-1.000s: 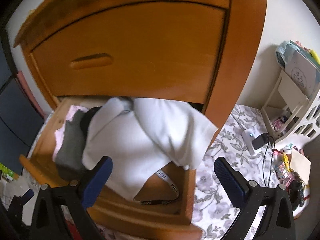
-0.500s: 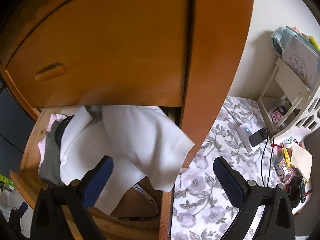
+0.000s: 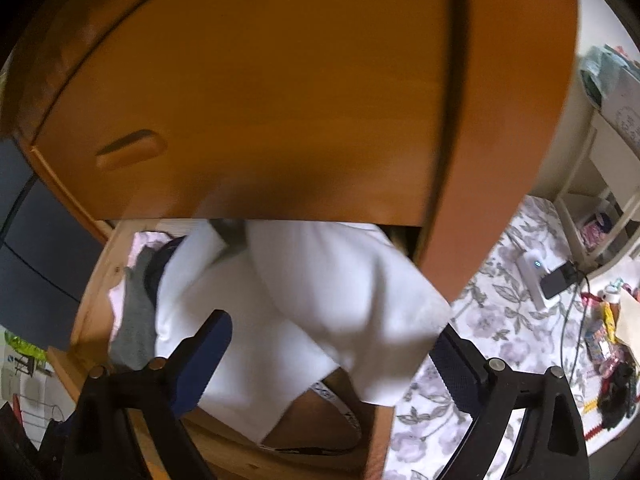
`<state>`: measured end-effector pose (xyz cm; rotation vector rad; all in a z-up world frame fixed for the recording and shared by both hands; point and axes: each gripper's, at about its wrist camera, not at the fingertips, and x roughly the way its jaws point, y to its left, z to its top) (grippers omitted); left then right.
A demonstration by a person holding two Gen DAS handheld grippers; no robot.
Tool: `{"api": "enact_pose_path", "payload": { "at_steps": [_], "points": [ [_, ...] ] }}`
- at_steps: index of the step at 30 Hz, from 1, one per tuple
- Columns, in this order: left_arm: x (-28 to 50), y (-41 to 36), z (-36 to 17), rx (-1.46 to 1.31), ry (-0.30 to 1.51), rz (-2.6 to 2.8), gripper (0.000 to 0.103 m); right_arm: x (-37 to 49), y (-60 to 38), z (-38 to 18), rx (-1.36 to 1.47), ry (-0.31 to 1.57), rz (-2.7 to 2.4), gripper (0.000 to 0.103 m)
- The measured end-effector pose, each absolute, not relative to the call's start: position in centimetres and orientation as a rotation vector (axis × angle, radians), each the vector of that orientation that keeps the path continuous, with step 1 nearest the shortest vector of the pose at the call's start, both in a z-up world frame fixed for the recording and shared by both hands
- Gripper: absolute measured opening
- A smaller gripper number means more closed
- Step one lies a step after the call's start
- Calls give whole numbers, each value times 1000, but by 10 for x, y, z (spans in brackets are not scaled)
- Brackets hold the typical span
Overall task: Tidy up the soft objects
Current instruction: 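Reach the right tool into the drawer and grasp the large white cloth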
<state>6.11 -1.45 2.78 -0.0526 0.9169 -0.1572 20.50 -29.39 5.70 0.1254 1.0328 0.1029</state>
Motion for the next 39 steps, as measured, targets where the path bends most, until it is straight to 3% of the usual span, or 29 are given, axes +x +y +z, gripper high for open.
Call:
{"api": "enact_pose_path", "payload": {
  "at_steps": [8, 10, 20, 26, 39],
  "points": [
    [61, -14, 28, -57, 918, -166, 98, 207, -262, 62, 64, 1024, 169, 93],
    [61, -13, 28, -61, 919, -169, 98, 212, -258, 56, 23, 1045, 131, 85],
    [62, -13, 26, -70, 926, -186, 98, 223, -274, 45, 84, 1082, 168, 68],
    [62, -15, 26, -63, 928, -194, 98, 223, -266, 39, 53, 1096, 202, 67],
    [63, -15, 24, -71, 937, -203, 98, 244, -247, 25, -99, 1155, 80, 54]
  ]
}}
